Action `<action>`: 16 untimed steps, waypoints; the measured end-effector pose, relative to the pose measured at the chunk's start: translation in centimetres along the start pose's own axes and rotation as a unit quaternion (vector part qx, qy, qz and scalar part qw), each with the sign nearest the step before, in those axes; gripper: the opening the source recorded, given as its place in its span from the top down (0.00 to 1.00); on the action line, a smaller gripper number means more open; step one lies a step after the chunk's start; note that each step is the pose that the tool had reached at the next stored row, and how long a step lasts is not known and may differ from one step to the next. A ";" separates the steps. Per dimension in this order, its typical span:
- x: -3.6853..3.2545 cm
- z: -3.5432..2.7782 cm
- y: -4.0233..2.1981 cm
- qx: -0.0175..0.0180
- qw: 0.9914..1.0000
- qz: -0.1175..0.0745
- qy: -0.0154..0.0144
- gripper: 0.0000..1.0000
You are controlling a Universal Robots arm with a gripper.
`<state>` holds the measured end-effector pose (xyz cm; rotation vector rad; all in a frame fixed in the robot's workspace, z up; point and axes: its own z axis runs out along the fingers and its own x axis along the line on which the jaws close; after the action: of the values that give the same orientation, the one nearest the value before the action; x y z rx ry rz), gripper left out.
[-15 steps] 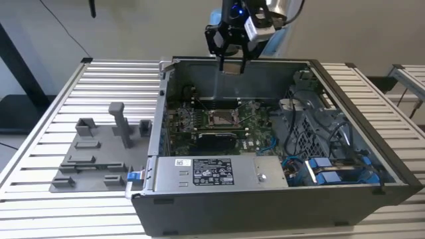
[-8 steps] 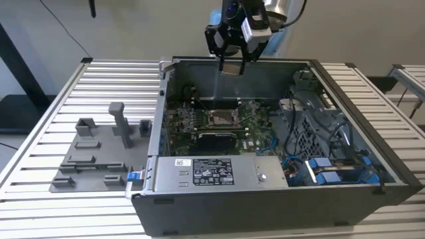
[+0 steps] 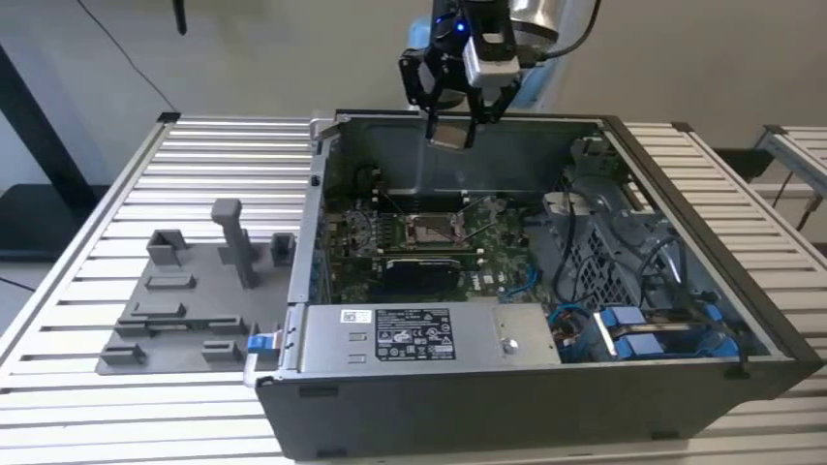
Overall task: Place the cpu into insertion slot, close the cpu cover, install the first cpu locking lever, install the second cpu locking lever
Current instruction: 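Place the cpu into insertion slot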
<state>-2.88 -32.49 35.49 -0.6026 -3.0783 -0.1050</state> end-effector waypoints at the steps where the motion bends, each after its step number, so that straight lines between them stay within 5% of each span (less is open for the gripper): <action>1: 0.00 0.02 0.00 0.000 1.000 0.006 0.000 0.46; 10: 0.00 0.25 -0.02 0.000 0.998 0.062 -0.002 0.46; 16: -0.01 0.49 -0.03 0.000 0.994 0.111 -0.004 0.46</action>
<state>-2.88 -32.48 35.01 -0.9408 -2.9930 -0.1028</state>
